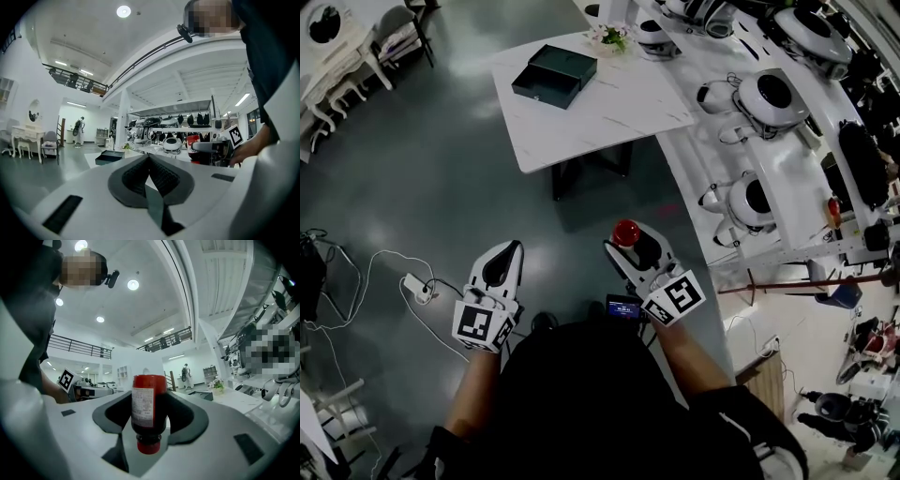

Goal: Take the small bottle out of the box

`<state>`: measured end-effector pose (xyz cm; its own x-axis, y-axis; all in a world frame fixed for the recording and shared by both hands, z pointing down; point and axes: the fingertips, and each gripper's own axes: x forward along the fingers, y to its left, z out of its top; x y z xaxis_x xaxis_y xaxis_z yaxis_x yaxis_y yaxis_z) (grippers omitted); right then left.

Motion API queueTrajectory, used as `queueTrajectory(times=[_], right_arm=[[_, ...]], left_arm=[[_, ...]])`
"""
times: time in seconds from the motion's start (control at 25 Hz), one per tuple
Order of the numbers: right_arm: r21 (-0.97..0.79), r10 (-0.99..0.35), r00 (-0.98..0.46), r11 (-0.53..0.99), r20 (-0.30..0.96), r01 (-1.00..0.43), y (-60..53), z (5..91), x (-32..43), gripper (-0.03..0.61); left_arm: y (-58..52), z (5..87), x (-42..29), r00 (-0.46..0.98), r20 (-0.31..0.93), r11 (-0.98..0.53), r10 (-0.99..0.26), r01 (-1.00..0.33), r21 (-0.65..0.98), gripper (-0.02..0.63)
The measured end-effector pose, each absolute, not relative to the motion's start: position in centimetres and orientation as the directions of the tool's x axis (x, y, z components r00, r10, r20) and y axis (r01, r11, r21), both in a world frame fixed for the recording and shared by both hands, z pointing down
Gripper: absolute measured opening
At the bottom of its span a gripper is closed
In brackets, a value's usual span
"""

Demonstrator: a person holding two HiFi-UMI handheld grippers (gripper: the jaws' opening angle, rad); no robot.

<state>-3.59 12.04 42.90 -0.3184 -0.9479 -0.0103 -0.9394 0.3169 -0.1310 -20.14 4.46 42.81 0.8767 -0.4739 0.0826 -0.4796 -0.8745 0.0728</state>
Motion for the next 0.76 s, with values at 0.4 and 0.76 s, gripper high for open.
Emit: queueTrajectory(times=[0.4,0.76], right_arm=[[-0.128,-0.949,-0.315,0.314,-0.009,-0.941,12.7,43.3,-3.3,0.238],[-0.139,-0.946,-0.324,0.323,-0.017,-0.936,13.1,43.6,-2.4,0.238]], left_arm=[[4.8,43.1,-20.1,0.875,0.083,-0.87,-0.477,-0.483,0.096,0.015],[5.1,43.3,-19.4,0.862,0.088,-0.857,-0.5,-0.507,0.098,0.015]])
